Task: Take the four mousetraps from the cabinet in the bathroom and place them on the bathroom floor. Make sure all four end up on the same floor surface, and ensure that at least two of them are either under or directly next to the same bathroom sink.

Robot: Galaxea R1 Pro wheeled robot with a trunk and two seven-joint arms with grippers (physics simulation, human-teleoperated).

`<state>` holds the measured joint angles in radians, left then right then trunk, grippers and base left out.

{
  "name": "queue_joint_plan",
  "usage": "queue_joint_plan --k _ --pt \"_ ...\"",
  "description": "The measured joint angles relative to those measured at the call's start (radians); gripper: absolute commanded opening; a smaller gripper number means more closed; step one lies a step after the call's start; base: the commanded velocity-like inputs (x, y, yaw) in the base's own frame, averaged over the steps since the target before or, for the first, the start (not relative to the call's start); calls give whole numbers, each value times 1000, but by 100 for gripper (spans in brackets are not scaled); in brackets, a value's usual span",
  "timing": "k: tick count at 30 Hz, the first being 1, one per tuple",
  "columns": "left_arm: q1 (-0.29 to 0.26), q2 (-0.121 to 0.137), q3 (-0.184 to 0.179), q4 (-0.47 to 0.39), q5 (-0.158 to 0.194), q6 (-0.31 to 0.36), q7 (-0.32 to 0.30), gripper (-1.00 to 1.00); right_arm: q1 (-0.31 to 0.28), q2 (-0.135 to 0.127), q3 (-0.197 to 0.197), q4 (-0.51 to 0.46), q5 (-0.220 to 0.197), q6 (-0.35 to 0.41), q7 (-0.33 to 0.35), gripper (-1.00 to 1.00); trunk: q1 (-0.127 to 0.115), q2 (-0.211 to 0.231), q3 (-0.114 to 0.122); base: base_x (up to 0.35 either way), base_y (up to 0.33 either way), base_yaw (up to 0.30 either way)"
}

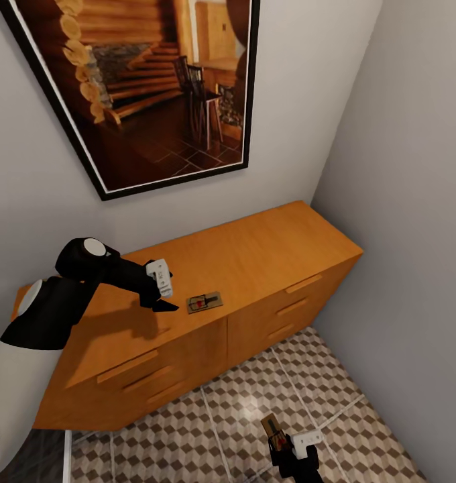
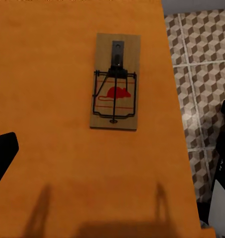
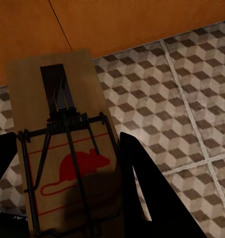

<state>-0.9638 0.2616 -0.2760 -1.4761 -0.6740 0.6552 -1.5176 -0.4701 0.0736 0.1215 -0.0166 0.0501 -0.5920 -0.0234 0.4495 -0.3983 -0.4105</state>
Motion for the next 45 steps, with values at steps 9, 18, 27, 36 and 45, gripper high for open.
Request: queue_joint_plan --k 9,18,27,36,45 --pt "0 -1 -11 0 0 0 -2 100 0 0 0 0 0 0 0 -100 0 0 0 0 0 0" --pt "0 0 -51 0 1 -1 -5 100 0 0 0 0 0 0 0 -100 0 0 0 0 0 0" --pt "0 0 -54 -1 1 -2 -6 100 0 0 0 0 0 0 0 -100 0 0 -1 0 0 0" --pt "0 0 -54 0 3 -2 -6 100 0 0 0 0 0 0 0 -100 0 0 -9 0 0 0" --pt "0 0 -54 0 3 -2 -6 100 0 0 0 0 0 0 0 -100 0 0 -21 0 0 0"
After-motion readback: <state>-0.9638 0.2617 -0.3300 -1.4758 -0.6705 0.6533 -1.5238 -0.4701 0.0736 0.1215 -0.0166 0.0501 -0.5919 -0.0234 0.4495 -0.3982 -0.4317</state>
